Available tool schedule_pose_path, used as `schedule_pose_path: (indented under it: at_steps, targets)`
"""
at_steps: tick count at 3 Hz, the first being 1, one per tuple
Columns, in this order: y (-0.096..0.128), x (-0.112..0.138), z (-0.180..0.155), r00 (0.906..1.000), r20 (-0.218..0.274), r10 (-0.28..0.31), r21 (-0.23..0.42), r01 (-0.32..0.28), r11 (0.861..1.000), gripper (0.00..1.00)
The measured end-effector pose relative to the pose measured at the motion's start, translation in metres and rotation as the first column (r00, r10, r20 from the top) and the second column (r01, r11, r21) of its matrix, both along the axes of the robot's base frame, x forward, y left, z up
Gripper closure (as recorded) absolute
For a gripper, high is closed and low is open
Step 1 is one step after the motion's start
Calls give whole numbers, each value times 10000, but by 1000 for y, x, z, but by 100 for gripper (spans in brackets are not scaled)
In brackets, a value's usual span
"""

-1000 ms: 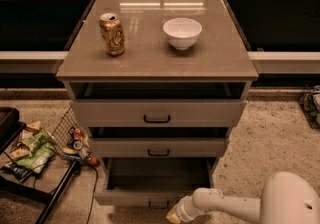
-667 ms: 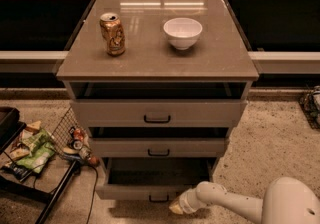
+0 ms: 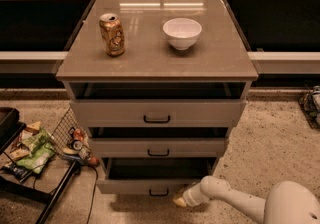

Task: Close bottom drawer

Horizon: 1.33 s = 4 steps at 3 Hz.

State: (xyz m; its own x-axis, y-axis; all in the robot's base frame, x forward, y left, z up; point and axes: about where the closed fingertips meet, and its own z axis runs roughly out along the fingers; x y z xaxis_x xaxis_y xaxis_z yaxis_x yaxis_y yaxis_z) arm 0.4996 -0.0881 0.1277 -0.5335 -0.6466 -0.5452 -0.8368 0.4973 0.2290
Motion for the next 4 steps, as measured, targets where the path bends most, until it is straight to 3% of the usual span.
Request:
schedule_pose_path:
  at_steps: [1,2,3,4]
  targets:
    - [-21,34,6,9978,598,-272,17,271,9996,100]
    - [-22,37,7,9975,637,-300,16,299,9996,100]
    - [-51,86,18,9872,1362,-827,19,832,9965,100]
    - [-52,85,18,9868,1384,-844,20,849,9964,100]
